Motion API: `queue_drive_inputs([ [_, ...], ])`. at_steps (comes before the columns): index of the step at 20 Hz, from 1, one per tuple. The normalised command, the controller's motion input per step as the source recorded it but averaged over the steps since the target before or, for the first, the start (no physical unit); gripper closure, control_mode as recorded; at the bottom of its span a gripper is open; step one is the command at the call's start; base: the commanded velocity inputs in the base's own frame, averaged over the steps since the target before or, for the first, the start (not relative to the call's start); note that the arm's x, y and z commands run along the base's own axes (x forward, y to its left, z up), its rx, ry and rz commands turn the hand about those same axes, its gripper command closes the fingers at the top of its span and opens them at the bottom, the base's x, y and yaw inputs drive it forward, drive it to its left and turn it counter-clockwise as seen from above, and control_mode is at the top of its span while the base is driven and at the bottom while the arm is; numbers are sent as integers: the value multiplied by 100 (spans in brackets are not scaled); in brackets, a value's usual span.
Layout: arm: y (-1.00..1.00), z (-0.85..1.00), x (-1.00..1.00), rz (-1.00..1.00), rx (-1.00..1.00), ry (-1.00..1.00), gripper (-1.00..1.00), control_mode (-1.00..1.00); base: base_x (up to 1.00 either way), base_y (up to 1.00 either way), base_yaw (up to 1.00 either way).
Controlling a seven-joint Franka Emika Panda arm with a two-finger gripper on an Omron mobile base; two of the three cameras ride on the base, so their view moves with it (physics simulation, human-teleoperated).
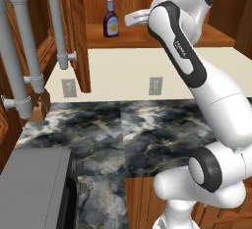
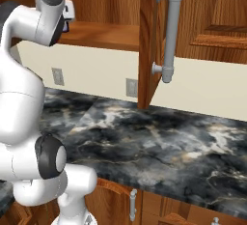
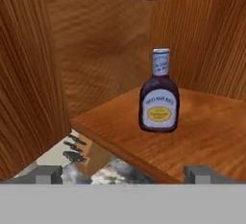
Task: Move the condiment bottle and shaker from the cabinet to the dining counter.
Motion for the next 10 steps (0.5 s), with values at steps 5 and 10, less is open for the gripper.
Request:
queue_drive_inputs([
  [5,9,0,17,0,0,-27,-100,-100,0,0,0],
  [10,17,18,19,2,0,-3,-100,-100,0,0,0],
])
